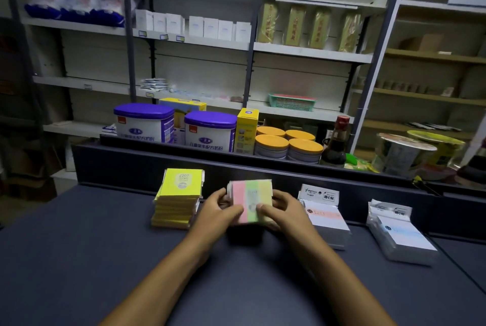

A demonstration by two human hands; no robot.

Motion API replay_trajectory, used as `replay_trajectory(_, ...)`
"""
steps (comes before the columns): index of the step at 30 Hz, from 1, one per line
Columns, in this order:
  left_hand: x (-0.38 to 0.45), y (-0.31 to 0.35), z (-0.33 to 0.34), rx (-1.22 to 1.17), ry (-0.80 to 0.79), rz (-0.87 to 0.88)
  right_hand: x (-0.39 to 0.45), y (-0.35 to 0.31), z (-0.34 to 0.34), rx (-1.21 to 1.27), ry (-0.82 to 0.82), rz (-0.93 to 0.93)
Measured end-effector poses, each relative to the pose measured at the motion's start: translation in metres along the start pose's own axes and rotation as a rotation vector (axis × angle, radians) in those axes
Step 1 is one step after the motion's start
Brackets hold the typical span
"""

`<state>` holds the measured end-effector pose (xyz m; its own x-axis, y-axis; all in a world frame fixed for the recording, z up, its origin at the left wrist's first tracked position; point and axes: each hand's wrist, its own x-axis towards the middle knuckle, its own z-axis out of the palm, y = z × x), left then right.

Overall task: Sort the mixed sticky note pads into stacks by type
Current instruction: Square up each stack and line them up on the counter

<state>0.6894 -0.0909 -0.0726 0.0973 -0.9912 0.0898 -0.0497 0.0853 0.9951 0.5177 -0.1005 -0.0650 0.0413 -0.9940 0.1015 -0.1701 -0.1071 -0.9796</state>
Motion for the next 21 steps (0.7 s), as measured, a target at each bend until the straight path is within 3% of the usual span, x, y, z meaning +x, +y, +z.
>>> replay_trajectory(4, -0.004, 0.0, -0.001, 0.196, -0.132, 0.079, -0.008, 0.01, -0.003, -0.257, -0.16, -0.143)
replay_trajectory(12, -0.006, -0.004, 0.002, 0.142, -0.224, 0.066, -0.012, 0.015, 0.008, -0.265, -0.184, -0.266)
replay_trajectory(21, 0.001, -0.015, 0.008, 0.221, -0.159, 0.17, -0.013, 0.016, 0.009, -0.34, -0.164, -0.314)
